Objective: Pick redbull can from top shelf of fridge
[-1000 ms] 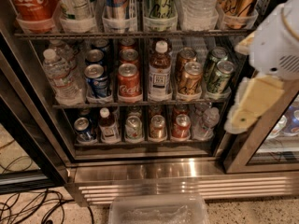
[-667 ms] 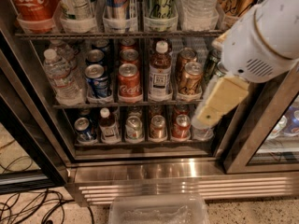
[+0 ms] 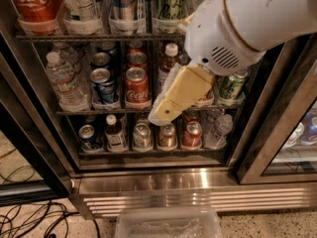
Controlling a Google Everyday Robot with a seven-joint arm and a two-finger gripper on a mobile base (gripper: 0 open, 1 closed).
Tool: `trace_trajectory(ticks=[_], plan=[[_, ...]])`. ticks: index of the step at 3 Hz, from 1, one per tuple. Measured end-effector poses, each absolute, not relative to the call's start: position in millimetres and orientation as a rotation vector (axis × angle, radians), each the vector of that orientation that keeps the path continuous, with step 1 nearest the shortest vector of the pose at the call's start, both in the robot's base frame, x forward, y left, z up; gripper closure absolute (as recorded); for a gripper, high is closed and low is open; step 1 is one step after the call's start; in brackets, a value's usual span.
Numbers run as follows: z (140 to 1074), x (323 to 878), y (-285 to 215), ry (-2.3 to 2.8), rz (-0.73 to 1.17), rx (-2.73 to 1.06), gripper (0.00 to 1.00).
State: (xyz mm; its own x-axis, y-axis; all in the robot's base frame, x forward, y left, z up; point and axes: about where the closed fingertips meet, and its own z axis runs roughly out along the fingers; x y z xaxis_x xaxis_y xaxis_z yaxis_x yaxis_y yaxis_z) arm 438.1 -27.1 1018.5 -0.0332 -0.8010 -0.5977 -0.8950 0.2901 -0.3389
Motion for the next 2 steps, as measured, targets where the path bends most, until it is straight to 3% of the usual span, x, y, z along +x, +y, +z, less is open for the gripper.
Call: trace_trajectory(ticks=[2], plan=[[1022, 439, -15, 1.813, 0.155, -1.454, 0.0]])
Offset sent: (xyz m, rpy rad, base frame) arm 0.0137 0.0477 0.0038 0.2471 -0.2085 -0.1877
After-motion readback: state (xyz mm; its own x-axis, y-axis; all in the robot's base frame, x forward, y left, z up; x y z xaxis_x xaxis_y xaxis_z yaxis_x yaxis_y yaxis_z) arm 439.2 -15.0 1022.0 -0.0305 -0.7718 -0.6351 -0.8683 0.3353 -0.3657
